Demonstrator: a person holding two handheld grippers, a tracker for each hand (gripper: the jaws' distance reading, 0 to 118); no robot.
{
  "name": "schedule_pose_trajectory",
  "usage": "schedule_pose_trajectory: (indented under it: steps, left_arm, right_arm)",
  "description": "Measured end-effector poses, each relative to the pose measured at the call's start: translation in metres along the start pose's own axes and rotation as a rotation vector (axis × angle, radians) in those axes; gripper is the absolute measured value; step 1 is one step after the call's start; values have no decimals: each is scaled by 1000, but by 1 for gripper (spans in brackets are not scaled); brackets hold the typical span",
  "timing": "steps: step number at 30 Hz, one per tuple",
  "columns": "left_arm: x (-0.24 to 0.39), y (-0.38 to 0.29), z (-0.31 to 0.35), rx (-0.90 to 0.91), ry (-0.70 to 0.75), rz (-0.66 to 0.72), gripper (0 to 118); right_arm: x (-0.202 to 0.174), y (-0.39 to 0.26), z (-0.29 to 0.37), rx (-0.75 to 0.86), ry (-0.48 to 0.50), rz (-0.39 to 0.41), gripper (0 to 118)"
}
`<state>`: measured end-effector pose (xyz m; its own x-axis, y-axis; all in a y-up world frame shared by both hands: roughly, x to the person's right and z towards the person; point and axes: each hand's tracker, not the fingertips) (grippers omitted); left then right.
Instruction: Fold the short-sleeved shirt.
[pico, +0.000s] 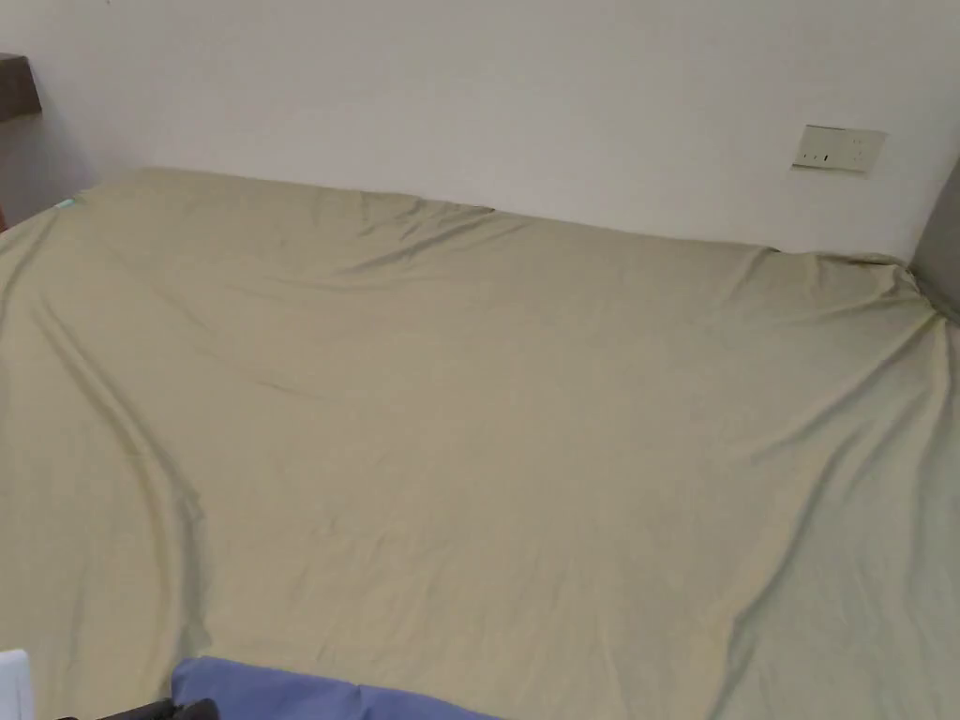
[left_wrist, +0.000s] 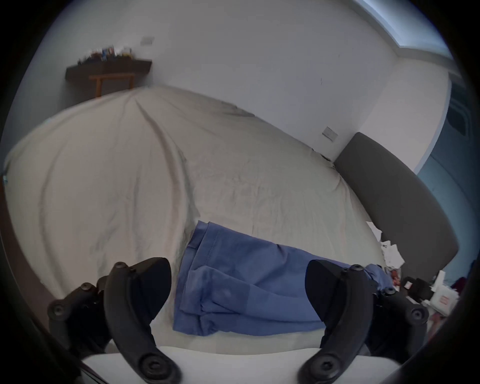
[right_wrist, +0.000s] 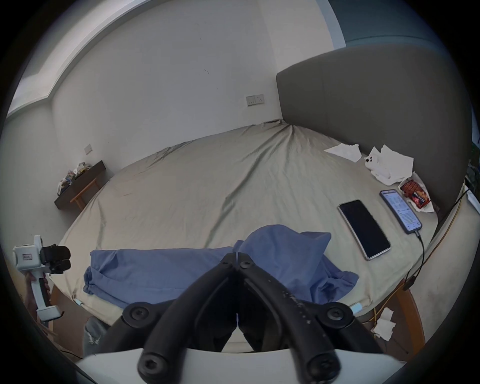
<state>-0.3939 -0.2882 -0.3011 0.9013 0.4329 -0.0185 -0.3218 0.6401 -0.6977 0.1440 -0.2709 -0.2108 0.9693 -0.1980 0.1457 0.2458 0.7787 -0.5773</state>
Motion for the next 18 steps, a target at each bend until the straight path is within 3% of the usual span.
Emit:
schedule_pose_trajectory:
  steps: [5,9,11,18]
  left_arm:
    - [-41,15,-40,-199,-24,89,105]
    - [-69,18,-57,-267,-230,297,105]
    - [-75,19,-65,-283,-268,349,105]
    - [-70,20,-71,-342,-251,232,103]
  right_arm:
    - [-15,7,-7,-42,0,19,2]
    - [-26,13,-10,-50,26,21,2]
    - [-31,16,-12,-55,33,30,2]
    - [-35,18,-14,-74,49,34,2]
